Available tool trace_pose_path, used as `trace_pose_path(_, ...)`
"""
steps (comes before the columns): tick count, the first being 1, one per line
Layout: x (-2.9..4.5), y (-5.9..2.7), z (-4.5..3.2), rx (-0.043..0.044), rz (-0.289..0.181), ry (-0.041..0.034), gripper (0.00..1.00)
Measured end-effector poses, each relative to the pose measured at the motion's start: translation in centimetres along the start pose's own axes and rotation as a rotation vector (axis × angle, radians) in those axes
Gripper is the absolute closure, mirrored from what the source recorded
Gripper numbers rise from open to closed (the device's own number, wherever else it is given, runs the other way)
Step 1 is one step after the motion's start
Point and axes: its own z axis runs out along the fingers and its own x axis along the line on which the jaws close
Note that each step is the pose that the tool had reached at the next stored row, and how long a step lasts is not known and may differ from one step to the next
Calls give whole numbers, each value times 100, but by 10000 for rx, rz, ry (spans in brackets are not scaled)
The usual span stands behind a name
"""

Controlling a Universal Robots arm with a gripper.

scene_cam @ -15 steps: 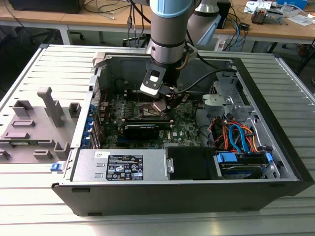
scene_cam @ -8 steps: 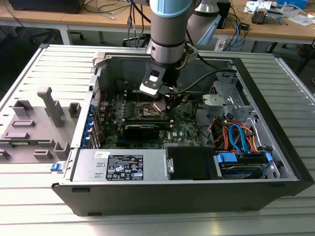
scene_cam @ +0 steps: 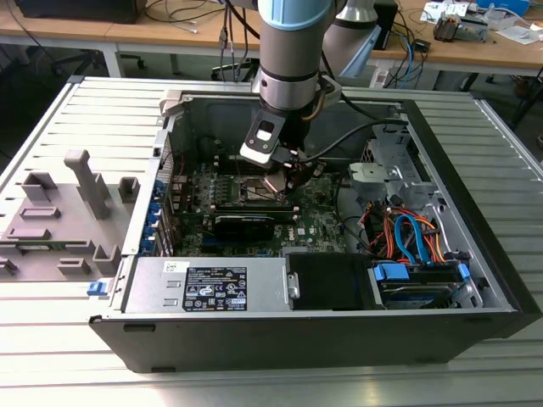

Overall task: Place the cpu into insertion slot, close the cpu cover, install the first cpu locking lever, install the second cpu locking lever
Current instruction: 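Place the cpu into insertion slot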

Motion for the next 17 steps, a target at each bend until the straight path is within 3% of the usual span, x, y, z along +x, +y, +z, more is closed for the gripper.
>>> trace_pose_path(17, 0, 0, 0, -4, 276, -16, 45)
